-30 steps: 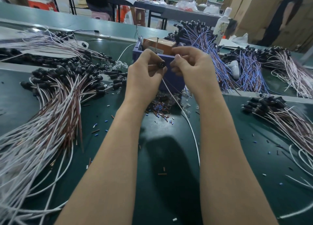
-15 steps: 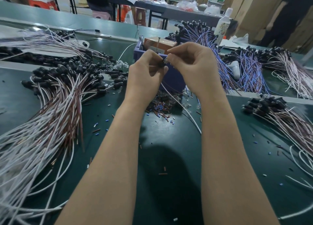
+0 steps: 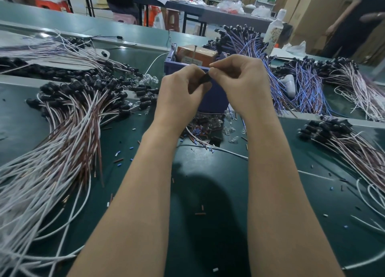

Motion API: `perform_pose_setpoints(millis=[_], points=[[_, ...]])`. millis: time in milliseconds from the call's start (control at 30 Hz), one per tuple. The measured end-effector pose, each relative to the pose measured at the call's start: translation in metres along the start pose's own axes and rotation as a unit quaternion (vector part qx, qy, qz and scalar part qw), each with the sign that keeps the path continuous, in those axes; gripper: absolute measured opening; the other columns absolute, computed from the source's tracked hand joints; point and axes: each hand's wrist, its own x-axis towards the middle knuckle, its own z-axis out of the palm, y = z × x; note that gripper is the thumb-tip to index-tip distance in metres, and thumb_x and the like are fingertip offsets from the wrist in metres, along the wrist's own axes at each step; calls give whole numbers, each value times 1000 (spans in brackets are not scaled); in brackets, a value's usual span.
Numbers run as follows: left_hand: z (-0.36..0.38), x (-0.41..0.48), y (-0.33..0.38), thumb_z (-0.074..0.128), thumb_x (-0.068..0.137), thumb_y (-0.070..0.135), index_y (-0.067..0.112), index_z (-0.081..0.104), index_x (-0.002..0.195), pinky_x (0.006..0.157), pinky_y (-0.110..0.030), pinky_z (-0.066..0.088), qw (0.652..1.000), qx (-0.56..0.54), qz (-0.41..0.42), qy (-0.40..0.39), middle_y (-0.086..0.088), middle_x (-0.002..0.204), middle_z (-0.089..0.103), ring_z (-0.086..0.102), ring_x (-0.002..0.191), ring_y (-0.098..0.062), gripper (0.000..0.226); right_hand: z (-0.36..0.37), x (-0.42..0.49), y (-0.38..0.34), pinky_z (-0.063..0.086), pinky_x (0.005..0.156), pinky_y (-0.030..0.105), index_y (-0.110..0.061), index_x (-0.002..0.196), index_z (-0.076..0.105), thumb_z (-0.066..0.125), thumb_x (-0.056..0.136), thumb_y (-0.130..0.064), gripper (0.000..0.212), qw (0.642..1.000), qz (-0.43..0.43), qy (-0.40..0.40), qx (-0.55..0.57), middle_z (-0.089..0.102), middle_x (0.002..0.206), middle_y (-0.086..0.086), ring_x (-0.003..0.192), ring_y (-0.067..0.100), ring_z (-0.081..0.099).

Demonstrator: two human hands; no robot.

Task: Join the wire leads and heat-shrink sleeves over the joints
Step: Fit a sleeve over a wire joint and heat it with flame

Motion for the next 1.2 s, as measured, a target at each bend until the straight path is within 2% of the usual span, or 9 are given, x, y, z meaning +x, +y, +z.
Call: perform_pose_setpoints(millis=[200,300,433,667,767,833,1000,1067,1200], points=[[-1,0,2,67,85,17,9,70,93,71,-26,50,999,49,12,-1,5,73,65,58,66,-9,12,5,-2,5,56,79,35,-18,79,69,68,87,-16,8,993,65,-16,95,68,73,2,72,13,62],[1,0,3,66,85,19,8,70,94,74,-38,52,998,62,12,-8,-2,79,70,63,75,-23,14,7,-3,8,56,82,41,-11,83,70,67,87,-12,5,986,92,-27,139,69,80,14,74,18,62],[1,0,0,66,84,18,9,70,90,72,-38,51,997,71,3,-4,3,72,64,58,69,-20,12,11,-4,8,55,84,43,-11,81,68,66,87,-12,7,985,99,-38,137,69,82,16,75,20,62],[-2,0,1,68,84,21,10,66,90,73,-30,51,998,54,-40,3,0,77,67,62,73,-19,12,12,-4,3,53,77,30,-17,95,71,59,93,-18,12,989,88,-59,100,63,75,-8,71,6,56],[-5,3,0,68,84,25,11,65,92,74,-24,47,993,55,-95,33,2,79,63,61,77,-16,16,10,-1,4,47,54,18,-18,110,64,48,99,-21,20,989,109,-70,70,61,73,-6,48,1,53],[-9,3,-9,66,83,28,11,61,90,78,-28,48,980,83,-174,47,0,85,65,62,85,-20,19,3,2,8,42,41,16,-15,95,58,43,100,-16,16,980,173,-89,36,63,61,0,34,3,49],[-26,-3,-34,65,82,29,8,62,91,86,-41,54,913,154,-364,-106,-10,84,71,68,91,-28,23,-9,-3,27,40,34,13,-3,80,58,43,93,-1,20,927,296,-215,-86,62,49,6,30,7,47],[-29,-5,-35,66,85,27,9,58,78,80,-39,57,904,117,-385,-144,-5,63,69,71,82,-27,21,-14,-3,36,45,41,17,-1,80,60,46,92,-3,19,924,310,-192,-118,65,62,11,38,11,51],[-36,-4,-24,60,92,32,7,60,71,38,-15,40,881,118,-393,-237,1,56,62,64,46,-13,32,-21,2,46,46,52,27,-5,69,58,49,92,-7,25,933,316,-125,-116,63,65,12,49,18,49]])
